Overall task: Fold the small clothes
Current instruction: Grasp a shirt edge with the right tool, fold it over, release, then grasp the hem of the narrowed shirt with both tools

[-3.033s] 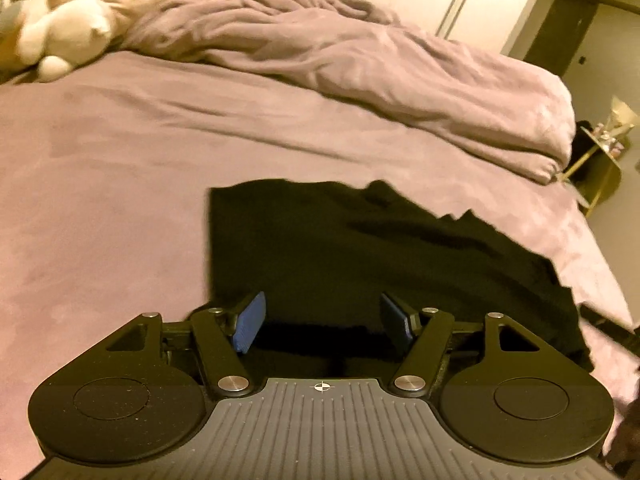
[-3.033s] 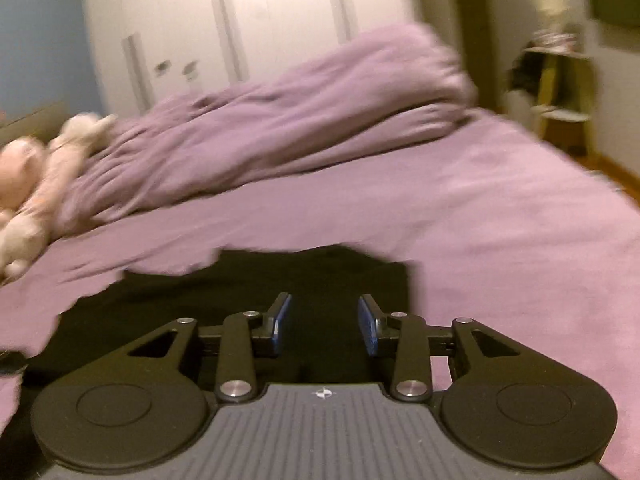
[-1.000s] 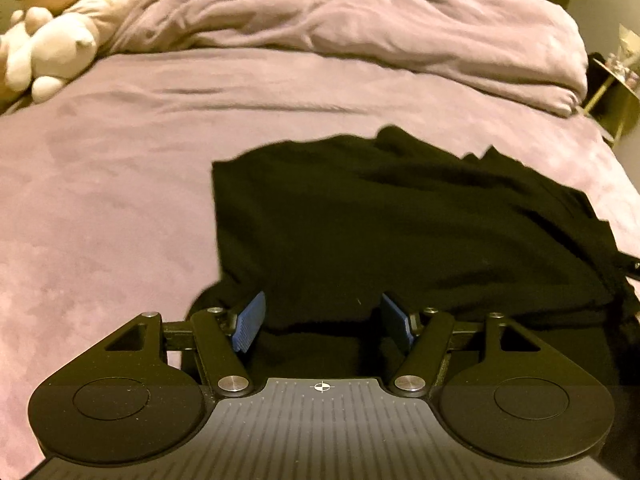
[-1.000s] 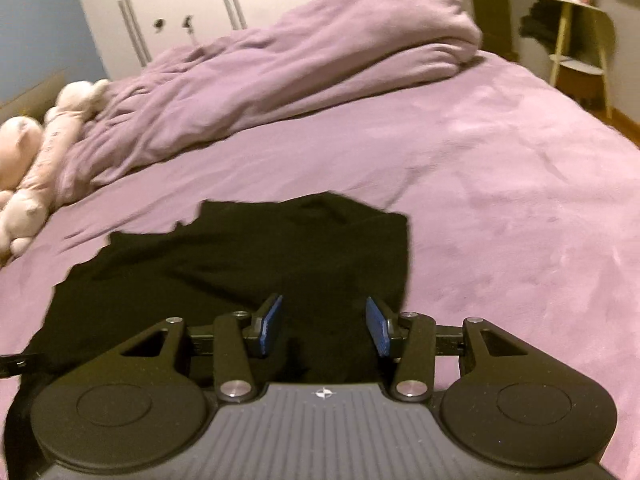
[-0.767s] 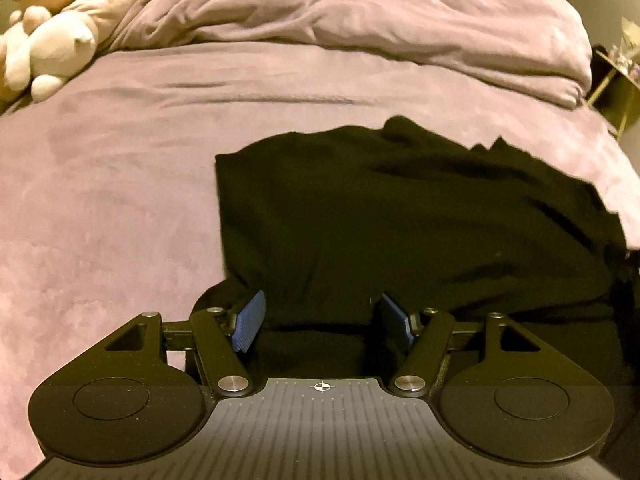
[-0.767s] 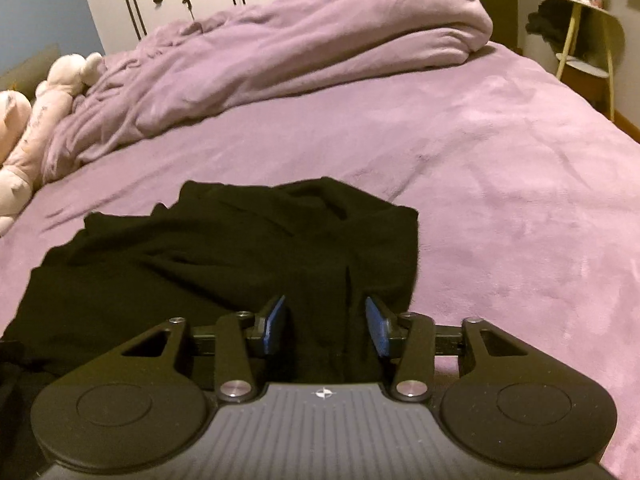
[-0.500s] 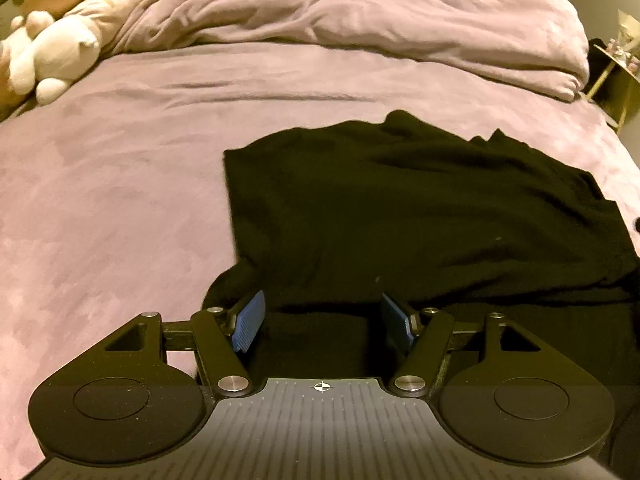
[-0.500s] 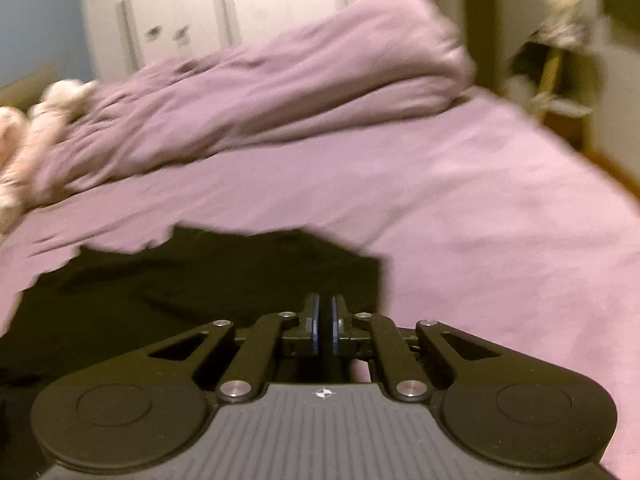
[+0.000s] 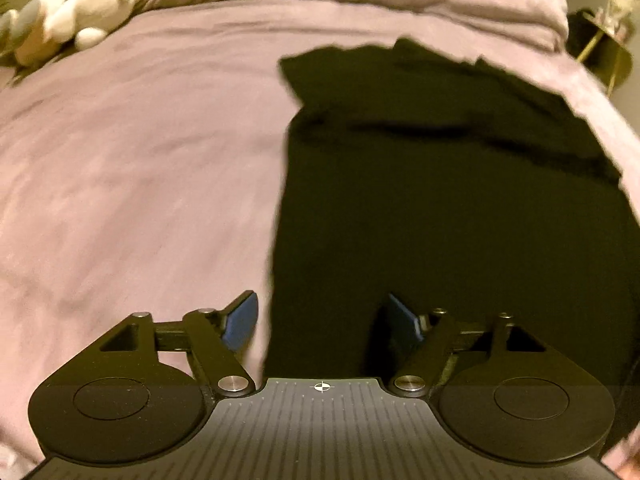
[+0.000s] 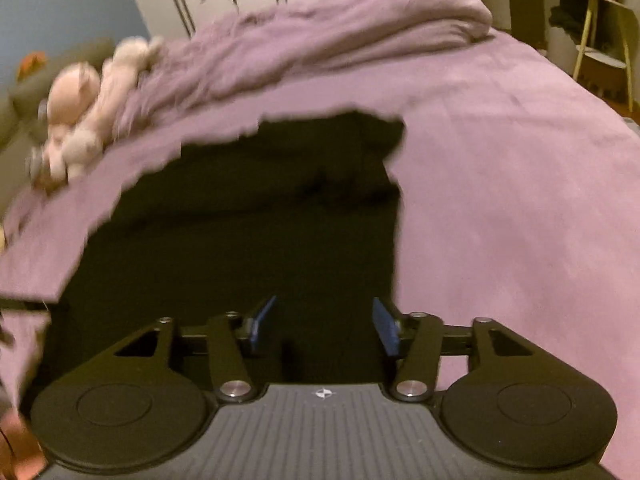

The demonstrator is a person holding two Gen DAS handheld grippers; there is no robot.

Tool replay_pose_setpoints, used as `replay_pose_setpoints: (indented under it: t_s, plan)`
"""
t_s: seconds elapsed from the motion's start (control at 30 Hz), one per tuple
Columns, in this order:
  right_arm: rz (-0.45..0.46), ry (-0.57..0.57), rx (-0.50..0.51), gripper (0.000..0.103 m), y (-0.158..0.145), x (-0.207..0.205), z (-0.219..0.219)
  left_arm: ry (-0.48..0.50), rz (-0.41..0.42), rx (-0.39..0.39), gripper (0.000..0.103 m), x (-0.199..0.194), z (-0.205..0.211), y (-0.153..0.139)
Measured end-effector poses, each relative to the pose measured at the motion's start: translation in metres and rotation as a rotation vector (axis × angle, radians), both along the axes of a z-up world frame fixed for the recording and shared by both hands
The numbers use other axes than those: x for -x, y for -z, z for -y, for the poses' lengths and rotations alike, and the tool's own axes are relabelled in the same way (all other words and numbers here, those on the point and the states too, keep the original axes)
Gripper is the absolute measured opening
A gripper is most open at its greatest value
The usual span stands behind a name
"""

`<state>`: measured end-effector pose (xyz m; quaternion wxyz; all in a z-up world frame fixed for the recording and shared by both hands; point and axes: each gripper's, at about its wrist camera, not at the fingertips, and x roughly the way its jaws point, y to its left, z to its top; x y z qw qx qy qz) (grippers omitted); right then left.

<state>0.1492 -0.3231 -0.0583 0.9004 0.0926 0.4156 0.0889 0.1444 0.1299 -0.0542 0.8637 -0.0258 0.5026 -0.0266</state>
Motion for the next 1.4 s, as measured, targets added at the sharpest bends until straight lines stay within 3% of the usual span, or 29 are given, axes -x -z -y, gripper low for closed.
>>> replay_pose_setpoints:
  t_s: [0.1, 0.23, 0.43, 0.7, 0.8, 0.9, 0.97, 1.27, 1.4]
  plan:
    - [-0.068, 0.030, 0.036, 0.055, 0.003, 0.048, 0.014, -0.035, -0.058, 0.018, 0.077, 0.033, -0.016, 0.008]
    - [-0.107, 0.082, 0.008, 0.056, 0.000, 0.088, 0.033, -0.074, -0.085, 0.105, 0.075, 0.062, -0.034, 0.012]
    - [-0.194, 0.081, -0.081, 0.056, 0.015, 0.104, 0.040, -0.074, -0.106, 0.231, 0.059, 0.077, -0.046, 0.012]
    - [-0.202, 0.064, -0.078, 0.055, 0.021, 0.114, 0.033, -0.065, -0.147, 0.286, 0.031, 0.084, -0.058, 0.015]
    - [-0.200, 0.060, -0.072, 0.047, 0.022, 0.112, 0.031, -0.065, -0.164, 0.301, 0.014, 0.085, -0.061, 0.014]
    - [-0.186, 0.057, -0.053, 0.029, 0.020, 0.110, 0.030, -0.046, -0.159, 0.307, 0.008, 0.086, -0.060, 0.011]
    - [-0.177, 0.042, -0.063, 0.014, 0.018, 0.111, 0.030, -0.039, -0.153, 0.300, 0.007, 0.087, -0.058, 0.010]
    - [-0.218, 0.020, -0.098, 0.016, 0.023, 0.107, 0.028, -0.044, -0.166, 0.346, 0.007, 0.087, -0.064, 0.015]
    - [-0.243, 0.010, -0.104, 0.016, 0.023, 0.104, 0.028, -0.021, -0.186, 0.349, 0.015, 0.085, -0.062, 0.017]
